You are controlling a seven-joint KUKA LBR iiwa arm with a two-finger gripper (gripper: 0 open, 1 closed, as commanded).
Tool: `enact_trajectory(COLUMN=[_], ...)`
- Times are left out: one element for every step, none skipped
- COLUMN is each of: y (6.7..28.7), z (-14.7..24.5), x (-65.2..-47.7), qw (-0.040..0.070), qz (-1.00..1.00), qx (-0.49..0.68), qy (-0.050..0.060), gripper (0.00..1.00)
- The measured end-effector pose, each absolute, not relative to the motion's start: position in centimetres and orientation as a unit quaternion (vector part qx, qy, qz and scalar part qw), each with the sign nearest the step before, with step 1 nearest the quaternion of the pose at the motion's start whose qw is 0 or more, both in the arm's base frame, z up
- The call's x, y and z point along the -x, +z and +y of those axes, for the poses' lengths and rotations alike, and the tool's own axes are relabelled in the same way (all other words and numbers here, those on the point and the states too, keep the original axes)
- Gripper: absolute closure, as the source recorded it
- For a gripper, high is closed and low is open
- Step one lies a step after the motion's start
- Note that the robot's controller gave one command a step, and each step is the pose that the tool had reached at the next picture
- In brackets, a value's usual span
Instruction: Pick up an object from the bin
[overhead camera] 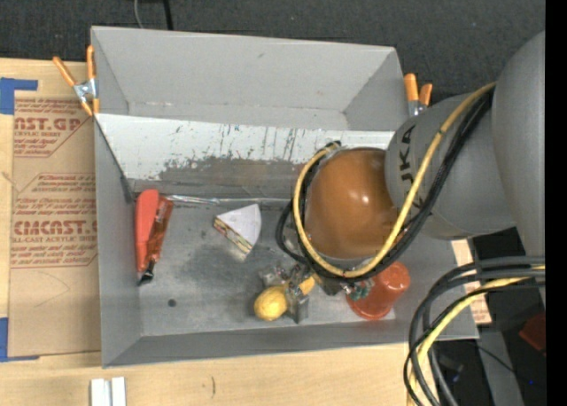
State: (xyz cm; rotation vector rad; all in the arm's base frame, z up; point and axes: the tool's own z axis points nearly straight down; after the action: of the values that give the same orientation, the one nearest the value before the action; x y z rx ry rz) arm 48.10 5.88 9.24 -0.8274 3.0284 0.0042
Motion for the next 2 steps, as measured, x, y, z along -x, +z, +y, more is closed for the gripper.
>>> enact_trajectory(y=[9.84,10.58], z=[5.9,5.92], x=[-48.07,-48.05], qw=[0.0,0.0], qz=[0.965,0.965], qx=[0.263,0.264], qy=[0.002,0.002], gripper=[1.0,1.0])
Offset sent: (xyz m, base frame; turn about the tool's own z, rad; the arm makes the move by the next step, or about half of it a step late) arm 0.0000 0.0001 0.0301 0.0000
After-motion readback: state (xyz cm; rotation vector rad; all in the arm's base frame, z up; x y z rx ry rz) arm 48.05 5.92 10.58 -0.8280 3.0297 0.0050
